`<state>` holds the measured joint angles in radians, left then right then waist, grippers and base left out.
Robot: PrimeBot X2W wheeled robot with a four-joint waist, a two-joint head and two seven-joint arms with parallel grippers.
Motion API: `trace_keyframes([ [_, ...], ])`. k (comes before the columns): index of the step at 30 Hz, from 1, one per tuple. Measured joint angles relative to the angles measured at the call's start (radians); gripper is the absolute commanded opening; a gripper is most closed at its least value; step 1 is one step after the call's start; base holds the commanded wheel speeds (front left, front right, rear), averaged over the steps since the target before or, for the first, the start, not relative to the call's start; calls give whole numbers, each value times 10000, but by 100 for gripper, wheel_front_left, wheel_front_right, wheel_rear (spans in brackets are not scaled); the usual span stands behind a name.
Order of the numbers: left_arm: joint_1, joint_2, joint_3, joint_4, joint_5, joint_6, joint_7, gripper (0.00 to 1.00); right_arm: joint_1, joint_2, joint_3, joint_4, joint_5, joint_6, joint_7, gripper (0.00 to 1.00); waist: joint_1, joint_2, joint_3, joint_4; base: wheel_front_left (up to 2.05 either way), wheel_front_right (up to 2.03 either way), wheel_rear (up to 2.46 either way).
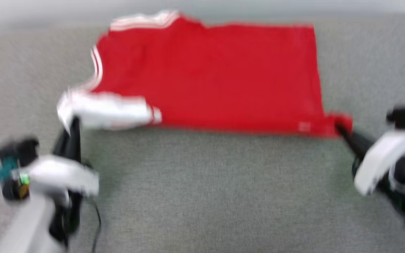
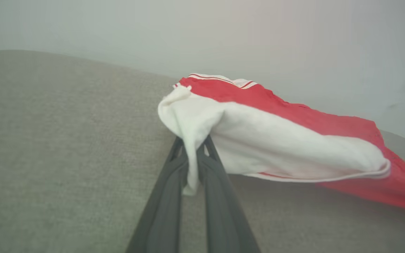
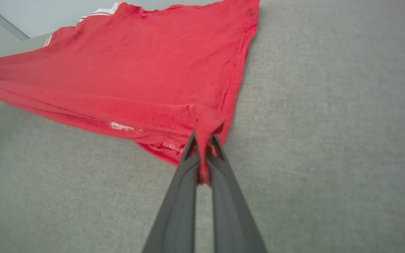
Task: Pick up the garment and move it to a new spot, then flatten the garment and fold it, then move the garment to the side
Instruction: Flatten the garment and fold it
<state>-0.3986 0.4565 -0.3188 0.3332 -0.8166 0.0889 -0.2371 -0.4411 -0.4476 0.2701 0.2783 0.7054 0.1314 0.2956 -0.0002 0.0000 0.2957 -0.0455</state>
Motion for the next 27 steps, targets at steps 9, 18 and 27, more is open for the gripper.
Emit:
trace_keyframes([
  [9,4017,50,25,-2435,-629,1152,380,0,3817,800,-1361,-1218,-439,0,926,0,-2,0,-1538,129,0,0,0],
  [18,5813,431,-226,-3818,-897,1822,1214,0,5937,1582,-2420,-2537,-1381,-2,1933,0,-2,0,-2242,291,0,0,0],
  [27,4766,405,-384,-3728,-865,1833,1791,0,5361,2278,-2452,-2819,-2414,-4,1820,0,1,0,-2147,253,0,0,0],
])
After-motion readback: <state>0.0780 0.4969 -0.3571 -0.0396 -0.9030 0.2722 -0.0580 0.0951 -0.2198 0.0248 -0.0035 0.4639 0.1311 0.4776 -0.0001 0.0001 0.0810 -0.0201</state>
